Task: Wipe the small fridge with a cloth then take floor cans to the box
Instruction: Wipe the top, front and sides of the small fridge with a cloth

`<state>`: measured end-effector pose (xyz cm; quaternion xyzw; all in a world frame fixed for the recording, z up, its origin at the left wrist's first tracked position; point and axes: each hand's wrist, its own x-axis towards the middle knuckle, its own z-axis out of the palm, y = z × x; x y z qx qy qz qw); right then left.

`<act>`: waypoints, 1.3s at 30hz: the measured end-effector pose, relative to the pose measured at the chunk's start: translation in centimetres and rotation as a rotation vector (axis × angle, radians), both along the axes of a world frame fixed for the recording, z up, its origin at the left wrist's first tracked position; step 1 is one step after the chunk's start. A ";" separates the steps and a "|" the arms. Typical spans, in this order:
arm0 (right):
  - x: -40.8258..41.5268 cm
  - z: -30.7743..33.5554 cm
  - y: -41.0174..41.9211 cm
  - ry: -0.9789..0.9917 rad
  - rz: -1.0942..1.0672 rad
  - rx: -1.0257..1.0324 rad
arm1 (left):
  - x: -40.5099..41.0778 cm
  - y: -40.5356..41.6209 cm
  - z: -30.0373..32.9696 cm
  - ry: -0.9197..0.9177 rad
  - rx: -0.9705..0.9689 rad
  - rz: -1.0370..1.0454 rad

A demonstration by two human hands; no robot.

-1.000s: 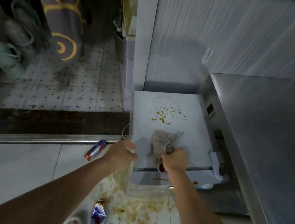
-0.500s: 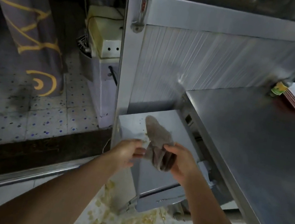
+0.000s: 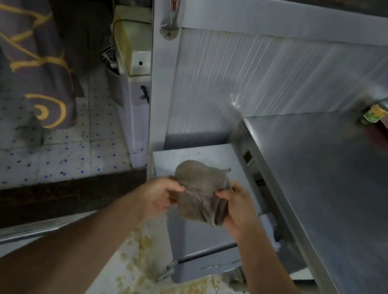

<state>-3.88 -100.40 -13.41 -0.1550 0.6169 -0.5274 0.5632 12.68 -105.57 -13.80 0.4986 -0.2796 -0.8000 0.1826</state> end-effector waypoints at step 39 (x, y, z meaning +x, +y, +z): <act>-1.6 -17.4 -6.4 1.588 0.833 -0.037 | -3.6 -10.6 -13.1 -1.120 -0.956 -0.647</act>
